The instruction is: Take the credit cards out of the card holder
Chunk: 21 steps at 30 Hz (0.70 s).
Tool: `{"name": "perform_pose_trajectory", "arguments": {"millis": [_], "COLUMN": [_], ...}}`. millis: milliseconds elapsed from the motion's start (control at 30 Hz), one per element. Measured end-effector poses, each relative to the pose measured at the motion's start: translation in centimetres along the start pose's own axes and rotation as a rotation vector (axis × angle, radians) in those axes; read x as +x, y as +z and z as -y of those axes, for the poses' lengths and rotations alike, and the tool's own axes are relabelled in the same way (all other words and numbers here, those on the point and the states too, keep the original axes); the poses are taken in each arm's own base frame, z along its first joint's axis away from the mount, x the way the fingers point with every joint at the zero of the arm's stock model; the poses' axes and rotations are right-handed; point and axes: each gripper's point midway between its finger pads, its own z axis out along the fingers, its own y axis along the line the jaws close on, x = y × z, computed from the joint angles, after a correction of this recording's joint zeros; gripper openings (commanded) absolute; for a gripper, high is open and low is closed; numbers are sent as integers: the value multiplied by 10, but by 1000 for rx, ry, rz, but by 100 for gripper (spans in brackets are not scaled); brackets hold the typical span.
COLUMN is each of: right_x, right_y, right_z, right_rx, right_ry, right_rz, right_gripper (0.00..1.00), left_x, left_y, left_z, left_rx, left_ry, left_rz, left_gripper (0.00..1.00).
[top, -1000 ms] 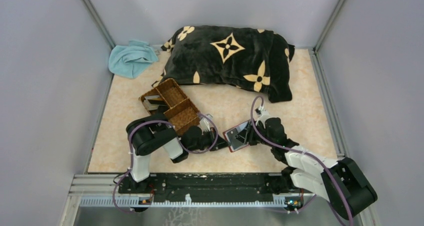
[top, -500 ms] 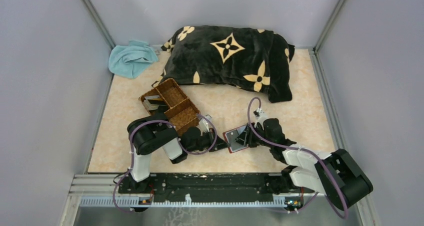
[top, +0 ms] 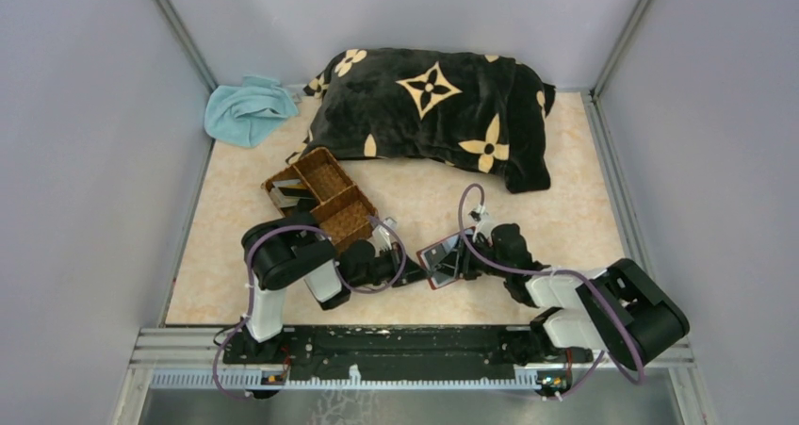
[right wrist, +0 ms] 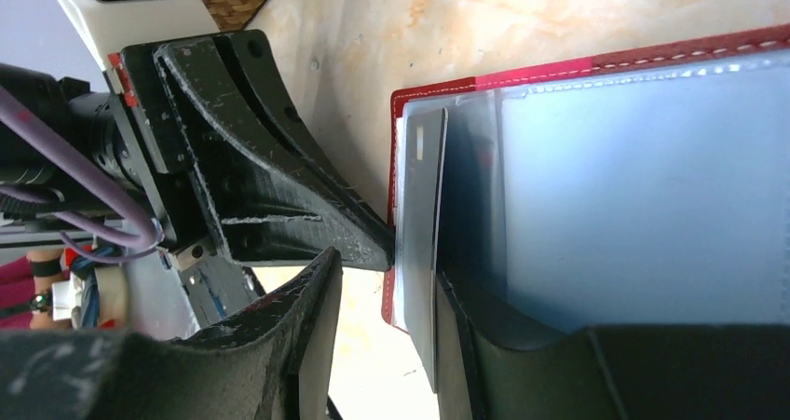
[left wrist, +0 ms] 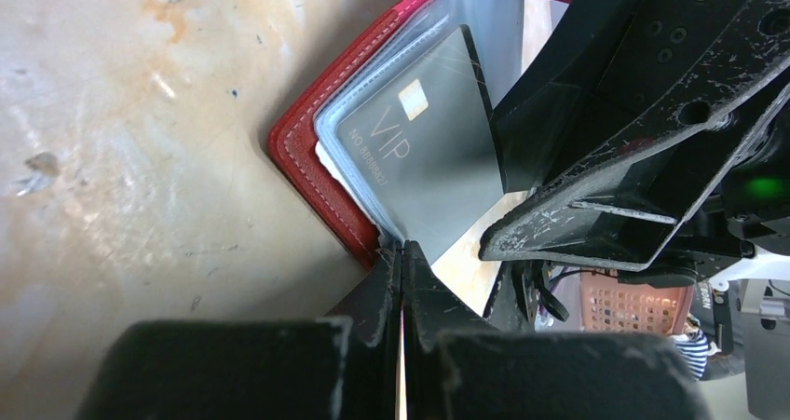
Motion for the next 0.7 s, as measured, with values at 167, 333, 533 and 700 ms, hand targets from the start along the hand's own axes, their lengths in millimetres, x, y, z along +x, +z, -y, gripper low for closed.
{"name": "perform_pose_trajectory", "arguments": {"millis": [167,333,533,700], "right_x": [5,6,5,3], "right_y": [-1,-6,-14,-17], "right_z": [-2,-3,-1,6], "right_rx": [-14,-2,31,64], "right_ry": [0,-9,-44,-39], "right_rz": [-17,-20,-13,-16], "right_gripper": [39,38,36,35], "left_x": [-3,-4,-4,-3], "left_y": [-7,-9,-9,-9], "left_z": [-4,-5,-4,-5], "left_rx": [0,4,6,10], "left_ry": [-10,-12,-12,-13], "left_rz": [5,2,0,0], "left_gripper": [0,0,0,0]}}
